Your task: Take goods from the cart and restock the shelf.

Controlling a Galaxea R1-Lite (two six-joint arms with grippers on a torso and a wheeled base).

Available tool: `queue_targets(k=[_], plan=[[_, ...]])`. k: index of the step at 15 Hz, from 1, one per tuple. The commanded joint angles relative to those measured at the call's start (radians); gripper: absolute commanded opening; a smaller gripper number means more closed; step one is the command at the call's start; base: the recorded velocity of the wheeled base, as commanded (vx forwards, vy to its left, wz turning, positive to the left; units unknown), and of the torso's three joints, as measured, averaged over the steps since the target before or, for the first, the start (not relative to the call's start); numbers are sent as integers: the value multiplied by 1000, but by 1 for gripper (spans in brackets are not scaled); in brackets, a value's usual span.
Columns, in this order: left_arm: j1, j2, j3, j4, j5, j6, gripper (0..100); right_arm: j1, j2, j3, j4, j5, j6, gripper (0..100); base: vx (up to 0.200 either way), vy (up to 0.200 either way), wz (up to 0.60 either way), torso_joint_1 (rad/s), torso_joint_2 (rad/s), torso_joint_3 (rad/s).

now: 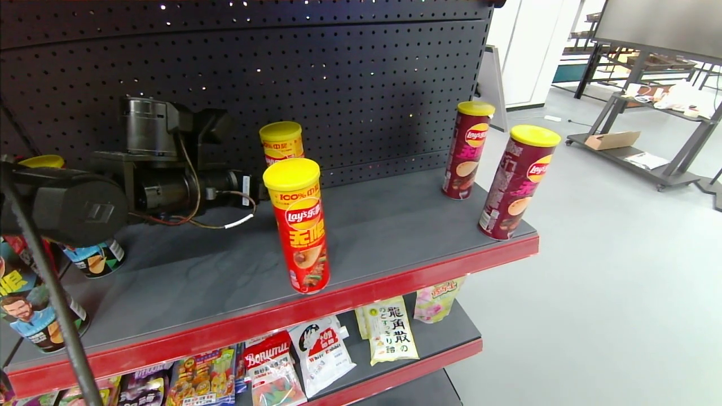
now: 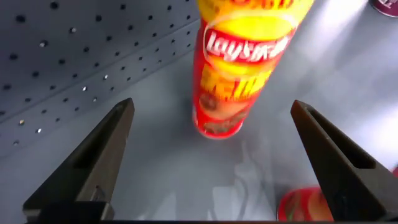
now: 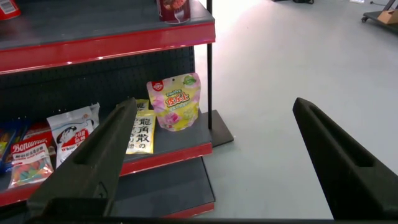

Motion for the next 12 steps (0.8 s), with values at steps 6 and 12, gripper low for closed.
queue_targets(k=[6,12], plan=[[93,-446,343,61,-54,85,100,1,0,0,0,1,0,100,0,0,0,0,0,0],[297,-1081,521,340,-348,105,100,1,0,0,0,1,0,100,0,0,0,0,0,0]])
